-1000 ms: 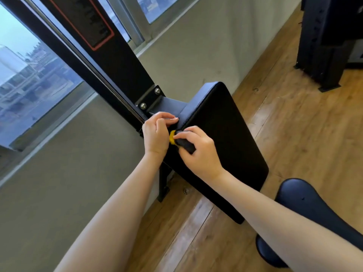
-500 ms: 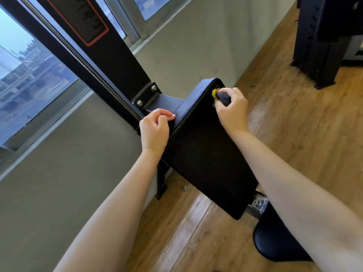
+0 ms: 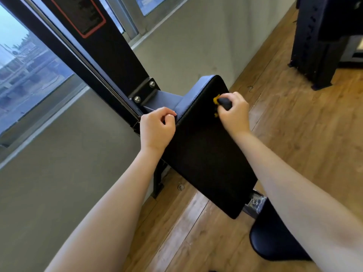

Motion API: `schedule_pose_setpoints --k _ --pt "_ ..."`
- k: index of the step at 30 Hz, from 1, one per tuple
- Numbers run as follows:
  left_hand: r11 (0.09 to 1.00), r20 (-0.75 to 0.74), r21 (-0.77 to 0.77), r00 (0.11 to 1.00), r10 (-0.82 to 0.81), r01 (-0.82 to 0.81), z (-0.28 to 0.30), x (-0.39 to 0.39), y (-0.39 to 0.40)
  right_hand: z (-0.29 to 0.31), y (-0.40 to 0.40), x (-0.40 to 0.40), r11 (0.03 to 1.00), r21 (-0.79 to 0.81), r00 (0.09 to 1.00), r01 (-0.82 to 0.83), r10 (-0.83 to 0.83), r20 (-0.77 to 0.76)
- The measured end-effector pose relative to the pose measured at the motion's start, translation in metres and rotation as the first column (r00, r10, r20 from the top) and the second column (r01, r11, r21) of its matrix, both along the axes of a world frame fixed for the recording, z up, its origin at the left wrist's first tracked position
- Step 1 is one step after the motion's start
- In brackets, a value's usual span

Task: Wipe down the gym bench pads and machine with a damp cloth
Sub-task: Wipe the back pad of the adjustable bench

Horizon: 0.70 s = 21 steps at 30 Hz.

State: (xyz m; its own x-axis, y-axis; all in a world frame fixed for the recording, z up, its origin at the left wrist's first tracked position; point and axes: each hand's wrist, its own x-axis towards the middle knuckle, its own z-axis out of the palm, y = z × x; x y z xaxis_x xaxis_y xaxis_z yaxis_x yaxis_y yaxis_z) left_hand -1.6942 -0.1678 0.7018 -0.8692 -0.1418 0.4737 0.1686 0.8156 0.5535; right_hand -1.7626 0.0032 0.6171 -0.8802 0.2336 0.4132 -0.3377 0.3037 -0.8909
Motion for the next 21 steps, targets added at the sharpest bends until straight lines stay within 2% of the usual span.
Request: schedule_pose_setpoints --k 2,4,6,8,10,12,14,16,18,20,21 --pt "0.998 0.027 0.06 0.999 0.026 -0.028 -0.001 -0.002 -0.001 0.008 -0.005 0.01 1.0 -0.03 1.0 0.005 -0.005 -0.002" --pt "0.993 0.037 0.109 0.998 0.047 -0.051 -0.001 -0.003 -0.002 0.013 -0.03 0.048 0.99 -0.035 0.981 -0.134 0.128 -0.147" --pt "0.993 0.025 0.107 0.999 0.041 -0.043 -0.001 -0.004 -0.003 0.011 -0.061 0.095 0.93 0.154 0.895 -0.333 0.363 -0.258" --pt "0.995 0.021 0.097 0.999 0.036 -0.037 0.0 -0.003 -0.003 0.004 -0.071 0.114 0.865 0.307 0.838 -0.397 0.478 -0.264" --pt "0.994 0.015 0.101 0.999 0.043 -0.045 -0.002 -0.003 -0.002 0.0 -0.056 0.09 0.885 0.283 0.858 -0.371 0.443 -0.259" --pt "0.992 0.024 0.118 0.998 0.05 -0.052 -0.003 -0.002 -0.002 0.001 -0.032 0.051 0.956 0.184 0.943 -0.227 0.264 -0.205" --pt "0.992 0.023 0.115 0.998 0.052 -0.055 -0.002 -0.003 -0.002 0.001 -0.006 0.007 0.995 0.086 0.996 -0.053 0.059 -0.063" --pt "0.995 0.004 0.092 0.999 0.045 -0.045 -0.002 -0.002 -0.001 -0.001 0.013 -0.021 0.997 0.064 0.995 0.039 -0.044 0.089" --pt "0.997 -0.008 0.072 0.999 0.039 -0.039 -0.001 -0.003 -0.001 0.0 0.017 -0.021 0.995 0.075 0.992 0.058 -0.066 0.104" --pt "0.997 -0.007 0.058 0.999 0.044 -0.043 -0.002 -0.002 -0.001 0.004 0.0 0.012 0.999 0.032 1.0 -0.023 0.023 -0.018" --pt "0.998 -0.012 0.053 0.999 0.046 -0.045 -0.002 -0.002 -0.001 0.004 -0.014 0.038 0.991 0.045 0.985 -0.122 0.127 -0.12"
